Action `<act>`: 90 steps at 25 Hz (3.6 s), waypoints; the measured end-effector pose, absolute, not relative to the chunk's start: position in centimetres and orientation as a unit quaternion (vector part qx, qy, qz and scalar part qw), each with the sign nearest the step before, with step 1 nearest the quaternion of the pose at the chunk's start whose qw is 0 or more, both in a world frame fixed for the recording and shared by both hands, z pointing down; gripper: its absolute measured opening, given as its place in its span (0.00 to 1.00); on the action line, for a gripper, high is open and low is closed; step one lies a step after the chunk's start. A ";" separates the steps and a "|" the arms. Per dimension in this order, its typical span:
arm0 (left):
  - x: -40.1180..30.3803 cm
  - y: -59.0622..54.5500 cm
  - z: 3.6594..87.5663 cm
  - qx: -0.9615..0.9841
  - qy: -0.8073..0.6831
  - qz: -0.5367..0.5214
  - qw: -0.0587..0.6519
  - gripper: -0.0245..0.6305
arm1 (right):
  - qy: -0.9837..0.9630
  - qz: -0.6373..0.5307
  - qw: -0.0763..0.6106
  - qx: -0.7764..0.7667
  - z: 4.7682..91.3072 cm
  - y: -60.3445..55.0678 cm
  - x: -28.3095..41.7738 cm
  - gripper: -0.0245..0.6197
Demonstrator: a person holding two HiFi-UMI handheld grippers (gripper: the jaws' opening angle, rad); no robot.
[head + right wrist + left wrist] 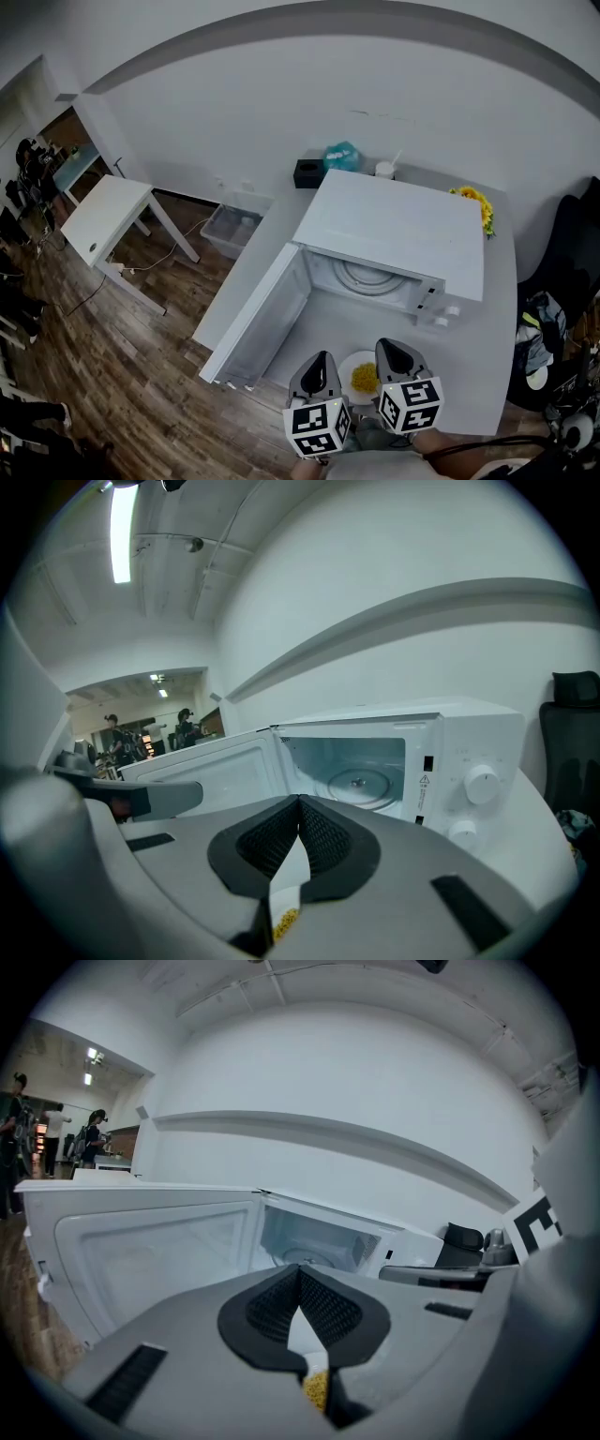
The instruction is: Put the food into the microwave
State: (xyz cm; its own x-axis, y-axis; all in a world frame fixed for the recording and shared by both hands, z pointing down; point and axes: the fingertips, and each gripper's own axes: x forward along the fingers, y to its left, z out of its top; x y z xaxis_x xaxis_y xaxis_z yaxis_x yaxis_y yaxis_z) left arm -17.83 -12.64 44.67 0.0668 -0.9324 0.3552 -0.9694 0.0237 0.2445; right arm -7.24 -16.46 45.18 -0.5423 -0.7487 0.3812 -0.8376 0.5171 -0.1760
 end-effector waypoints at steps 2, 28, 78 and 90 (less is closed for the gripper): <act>-17.6 -12.9 44.9 0.697 -0.681 0.044 0.220 0.04 | -0.861 0.173 0.131 0.460 45.4 -16.7 -7.0 0.06; -15.0 -12.4 57.5 0.682 -0.639 0.121 0.335 0.19 | -0.819 0.263 0.216 0.461 57.6 -15.9 -3.1 0.11; -14.2 -10.4 66.5 0.625 -0.634 0.146 0.432 0.19 | -0.786 0.327 0.255 0.459 65.7 -13.7 -0.7 0.12; -14.5 -11.2 64.1 0.626 -0.642 0.131 0.423 0.18 | -0.795 0.312 0.241 0.460 63.4 -14.8 -1.0 0.12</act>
